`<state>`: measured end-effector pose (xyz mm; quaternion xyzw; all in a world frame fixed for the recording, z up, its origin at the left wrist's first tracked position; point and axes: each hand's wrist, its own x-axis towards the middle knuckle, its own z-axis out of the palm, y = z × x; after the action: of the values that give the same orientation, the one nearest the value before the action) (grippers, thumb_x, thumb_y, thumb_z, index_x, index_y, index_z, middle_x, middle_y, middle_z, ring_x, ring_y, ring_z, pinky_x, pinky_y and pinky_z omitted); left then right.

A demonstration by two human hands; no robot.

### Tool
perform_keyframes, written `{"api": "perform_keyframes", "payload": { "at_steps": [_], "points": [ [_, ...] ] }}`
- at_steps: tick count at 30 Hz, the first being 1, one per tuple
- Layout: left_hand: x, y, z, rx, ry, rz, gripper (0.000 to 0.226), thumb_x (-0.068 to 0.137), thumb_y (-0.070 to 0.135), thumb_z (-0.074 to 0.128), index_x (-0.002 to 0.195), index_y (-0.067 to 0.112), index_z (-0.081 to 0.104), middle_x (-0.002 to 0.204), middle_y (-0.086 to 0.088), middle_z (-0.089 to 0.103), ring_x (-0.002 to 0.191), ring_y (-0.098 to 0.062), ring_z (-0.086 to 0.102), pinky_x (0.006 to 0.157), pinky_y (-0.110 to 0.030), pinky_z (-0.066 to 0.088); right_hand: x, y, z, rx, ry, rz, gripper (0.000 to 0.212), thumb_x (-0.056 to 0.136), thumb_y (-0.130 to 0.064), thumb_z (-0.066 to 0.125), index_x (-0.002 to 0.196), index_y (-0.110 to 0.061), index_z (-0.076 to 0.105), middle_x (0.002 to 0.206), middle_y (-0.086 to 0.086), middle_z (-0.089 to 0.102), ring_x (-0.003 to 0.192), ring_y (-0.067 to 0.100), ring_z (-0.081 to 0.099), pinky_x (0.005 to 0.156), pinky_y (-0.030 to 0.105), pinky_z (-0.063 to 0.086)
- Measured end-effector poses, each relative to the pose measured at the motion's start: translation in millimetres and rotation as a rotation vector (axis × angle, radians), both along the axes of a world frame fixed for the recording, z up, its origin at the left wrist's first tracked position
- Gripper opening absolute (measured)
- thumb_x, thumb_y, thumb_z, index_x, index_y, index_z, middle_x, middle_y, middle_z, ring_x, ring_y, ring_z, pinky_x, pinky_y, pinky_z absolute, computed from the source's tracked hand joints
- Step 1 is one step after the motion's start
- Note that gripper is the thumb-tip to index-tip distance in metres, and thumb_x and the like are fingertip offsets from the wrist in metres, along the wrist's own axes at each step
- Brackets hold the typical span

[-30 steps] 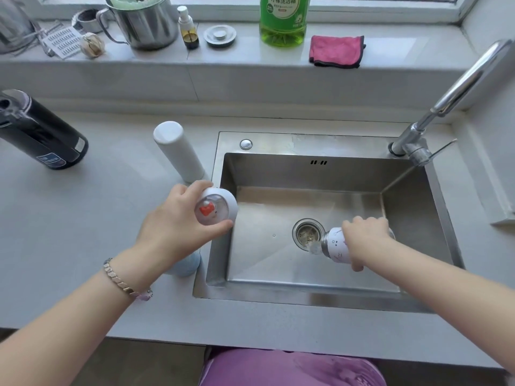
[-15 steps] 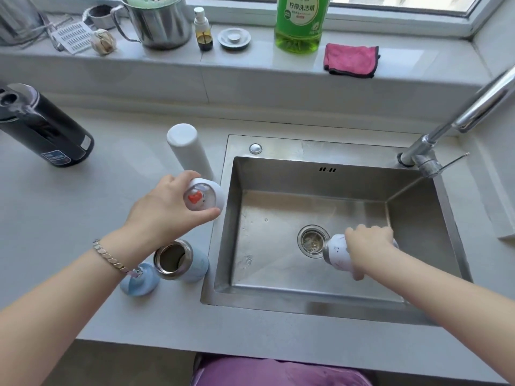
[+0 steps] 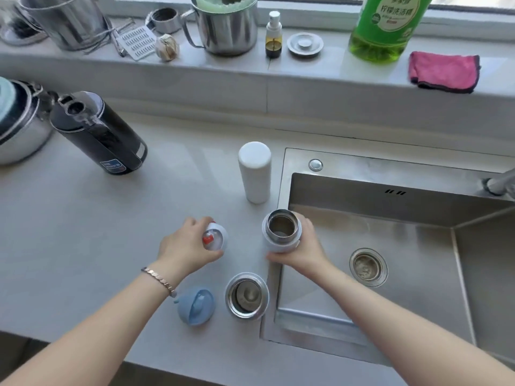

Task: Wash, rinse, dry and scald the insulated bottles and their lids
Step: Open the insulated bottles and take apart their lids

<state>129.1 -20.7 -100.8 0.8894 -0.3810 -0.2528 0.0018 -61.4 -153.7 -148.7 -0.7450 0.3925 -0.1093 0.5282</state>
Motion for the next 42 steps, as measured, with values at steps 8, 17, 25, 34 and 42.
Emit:
{"api": "perform_keyframes", "payload": {
  "at_steps": [8,17,25,34,42],
  "points": [
    [-1.2,11.8,-26.0,0.066,-0.031,-0.244,0.064,0.074,0.05,0.064,0.13,0.033,0.039,0.125,0.004,0.043,0.107,-0.021,0.055,0.07,-0.028,0.041,16.2,23.0,-17.9,-0.004,0.042,0.082,0.08,0.049,-0.013,0.088,0.119,-0.018,0.049,0.119,-0.001,0.047,0.112,0.006,0.037,0.087,-0.003,0.024],
    [20.8,8.2,-11.6,0.02,0.063,-0.147,0.067,0.079,0.057,0.06,0.137,0.034,0.034,0.134,0.007,0.044,0.12,-0.017,0.048,0.09,-0.032,0.042,10.5,-44.1,9.4,-0.088,0.12,0.003,0.07,0.076,0.009,0.06,0.139,-0.005,0.033,0.137,0.009,0.039,0.13,0.019,0.038,0.102,0.014,0.025],
    [35.2,-20.8,28.0,-0.265,0.033,0.067,0.028,0.091,0.036,0.052,0.118,0.027,0.054,0.113,0.008,0.058,0.092,-0.009,0.056,0.08,-0.027,0.043,110.5,-69.3,11.5,0.195,-0.036,-0.046,0.088,0.059,-0.011,0.086,0.132,-0.019,0.037,0.123,-0.002,0.051,0.116,0.017,0.048,0.097,0.031,0.041],
    [8.3,-52.0,79.1,-0.624,0.088,-0.247,0.056,0.081,0.049,0.05,0.134,0.034,0.038,0.122,0.021,0.043,0.101,0.006,0.046,0.088,-0.031,0.049,59.7,-68.0,65.2,-0.166,-0.001,-0.132,0.045,0.058,-0.019,0.082,0.093,-0.024,0.054,0.085,-0.014,0.056,0.085,0.017,0.055,0.069,0.03,0.043],
    [-78.2,-112.7,104.5,-0.899,-0.049,-0.949,0.056,0.088,0.066,0.032,0.126,0.026,0.039,0.115,-0.005,0.045,0.086,-0.023,0.054,0.059,-0.034,0.054,-67.1,-52.3,142.2,-0.201,0.046,0.153,0.058,0.046,-0.033,0.072,0.092,-0.056,0.046,0.091,-0.009,0.055,0.078,0.005,0.055,0.06,0.017,0.044]
  ]
}}
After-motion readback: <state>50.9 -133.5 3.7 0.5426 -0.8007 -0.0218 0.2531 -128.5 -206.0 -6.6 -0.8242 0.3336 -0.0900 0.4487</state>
